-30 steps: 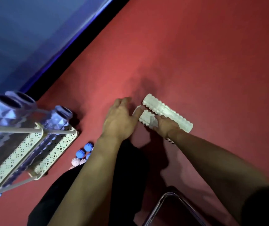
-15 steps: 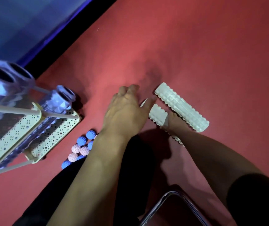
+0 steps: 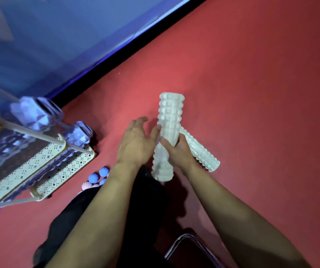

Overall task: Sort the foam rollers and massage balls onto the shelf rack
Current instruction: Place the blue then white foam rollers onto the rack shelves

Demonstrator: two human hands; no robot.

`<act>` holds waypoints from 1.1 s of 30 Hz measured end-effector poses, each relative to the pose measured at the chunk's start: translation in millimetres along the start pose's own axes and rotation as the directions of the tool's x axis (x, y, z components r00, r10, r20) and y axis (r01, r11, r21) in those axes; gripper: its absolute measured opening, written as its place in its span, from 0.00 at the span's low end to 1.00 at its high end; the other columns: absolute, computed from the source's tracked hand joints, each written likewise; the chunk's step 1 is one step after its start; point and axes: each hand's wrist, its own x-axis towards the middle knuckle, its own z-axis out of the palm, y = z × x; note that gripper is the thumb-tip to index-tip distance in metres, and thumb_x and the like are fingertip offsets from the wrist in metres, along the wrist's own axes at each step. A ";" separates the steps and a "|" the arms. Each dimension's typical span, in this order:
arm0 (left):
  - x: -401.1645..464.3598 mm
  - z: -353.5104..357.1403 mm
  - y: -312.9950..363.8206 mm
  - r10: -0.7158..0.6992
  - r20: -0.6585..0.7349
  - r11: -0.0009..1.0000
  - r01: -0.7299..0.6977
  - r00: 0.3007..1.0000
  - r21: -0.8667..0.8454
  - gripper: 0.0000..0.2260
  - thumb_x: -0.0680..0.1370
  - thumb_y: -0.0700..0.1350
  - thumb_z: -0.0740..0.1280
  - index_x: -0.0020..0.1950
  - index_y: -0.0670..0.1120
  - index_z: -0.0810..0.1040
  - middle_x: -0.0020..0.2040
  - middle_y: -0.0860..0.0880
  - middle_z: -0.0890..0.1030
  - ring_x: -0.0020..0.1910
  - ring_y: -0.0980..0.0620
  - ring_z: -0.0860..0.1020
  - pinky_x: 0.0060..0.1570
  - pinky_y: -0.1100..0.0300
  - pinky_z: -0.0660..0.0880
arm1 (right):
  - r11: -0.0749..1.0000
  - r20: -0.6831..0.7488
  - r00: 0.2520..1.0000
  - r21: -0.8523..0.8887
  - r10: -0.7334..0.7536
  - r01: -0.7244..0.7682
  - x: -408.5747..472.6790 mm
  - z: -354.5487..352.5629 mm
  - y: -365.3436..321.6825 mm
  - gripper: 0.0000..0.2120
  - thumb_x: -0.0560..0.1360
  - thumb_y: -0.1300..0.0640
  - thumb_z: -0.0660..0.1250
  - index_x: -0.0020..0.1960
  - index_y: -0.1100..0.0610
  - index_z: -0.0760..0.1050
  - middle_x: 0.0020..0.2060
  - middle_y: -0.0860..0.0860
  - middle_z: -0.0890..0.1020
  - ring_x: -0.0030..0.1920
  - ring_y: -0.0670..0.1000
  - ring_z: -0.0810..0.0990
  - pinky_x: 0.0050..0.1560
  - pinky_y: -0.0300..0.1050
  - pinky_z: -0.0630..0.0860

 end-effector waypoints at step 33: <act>-380.4 -402.1 -83.2 0.281 -0.486 0.721 0.152 0.828 0.676 0.39 0.67 0.80 0.57 0.73 0.61 0.63 0.65 0.58 0.77 0.60 0.51 0.79 0.50 0.50 0.78 | 0.936 0.730 0.618 0.089 -0.293 0.340 -384.2 184.8 -309.4 0.27 0.75 0.35 0.67 0.62 0.55 0.77 0.54 0.52 0.85 0.52 0.54 0.86 0.61 0.56 0.80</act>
